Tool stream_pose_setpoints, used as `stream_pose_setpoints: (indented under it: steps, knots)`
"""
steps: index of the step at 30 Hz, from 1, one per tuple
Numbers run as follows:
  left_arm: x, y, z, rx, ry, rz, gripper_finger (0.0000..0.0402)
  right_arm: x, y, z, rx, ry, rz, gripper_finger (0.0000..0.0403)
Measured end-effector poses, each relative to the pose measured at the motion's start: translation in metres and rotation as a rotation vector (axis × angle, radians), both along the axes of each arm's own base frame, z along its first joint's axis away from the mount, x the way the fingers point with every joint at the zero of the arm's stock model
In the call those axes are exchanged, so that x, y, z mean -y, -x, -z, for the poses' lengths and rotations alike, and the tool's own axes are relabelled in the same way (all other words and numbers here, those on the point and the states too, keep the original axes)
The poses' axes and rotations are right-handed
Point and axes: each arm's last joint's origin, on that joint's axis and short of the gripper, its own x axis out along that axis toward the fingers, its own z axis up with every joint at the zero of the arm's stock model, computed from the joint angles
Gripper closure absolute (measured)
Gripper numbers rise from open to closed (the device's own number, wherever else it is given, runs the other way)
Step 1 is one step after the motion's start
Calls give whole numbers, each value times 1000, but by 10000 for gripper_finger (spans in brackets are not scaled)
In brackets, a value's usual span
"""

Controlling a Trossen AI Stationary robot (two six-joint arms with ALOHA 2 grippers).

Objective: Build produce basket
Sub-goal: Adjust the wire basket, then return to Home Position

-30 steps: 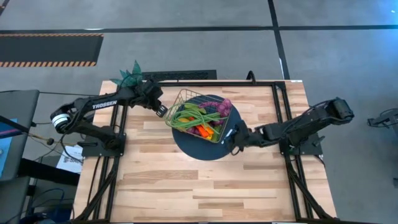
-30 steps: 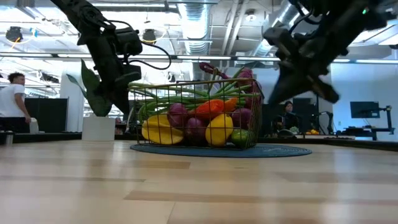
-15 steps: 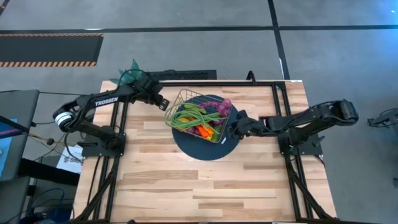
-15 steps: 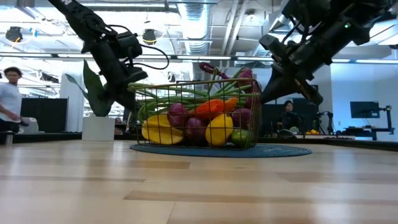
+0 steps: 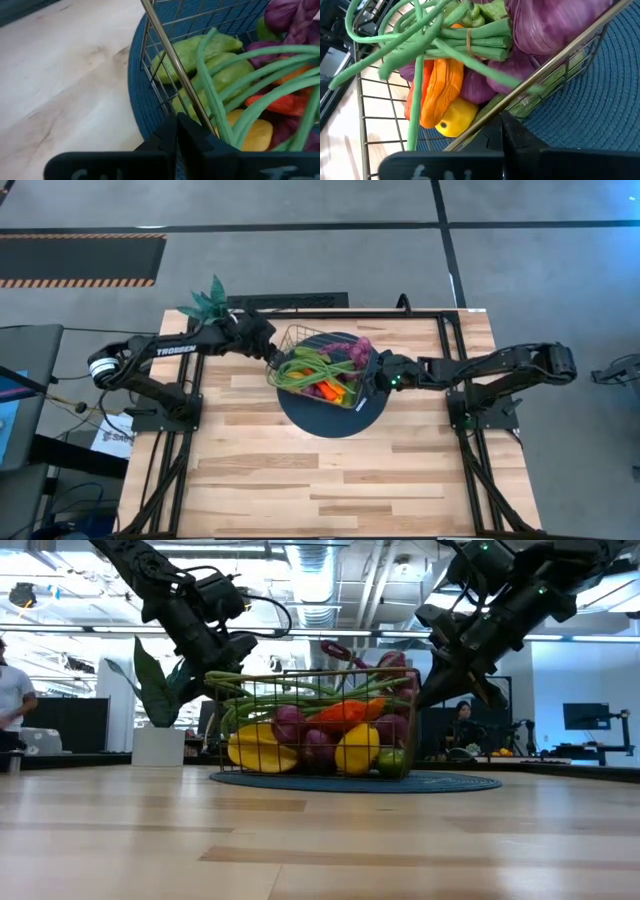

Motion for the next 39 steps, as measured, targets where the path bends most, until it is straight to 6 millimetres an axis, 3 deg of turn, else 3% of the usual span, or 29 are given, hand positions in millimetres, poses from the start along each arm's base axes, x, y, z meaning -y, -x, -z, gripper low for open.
stream_pose_setpoints:
  steps: [7, 15, 22, 26, 34, 39]
  knots:
    - [21, -9, 2, -8, 74, -14, 401, -1, 7, -3, -26, -2, -35, 401]
    - [47, -22, 1, 40, 138, 76, 401, -4, 37, -22, -72, 12, -35, 401]
    - [50, -23, 0, 29, 111, 58, 401, -6, 53, -40, -10, 36, -33, 401]
    - [51, -21, 1, 7, 135, 38, 401, -8, 54, -40, -22, 23, -36, 400]
    - [58, -18, 4, -55, 127, 43, 401, -13, 51, -19, -201, 1, -63, 400]
    - [61, -9, -12, -22, 87, 57, 401, -13, 59, -24, -201, 22, -50, 400]
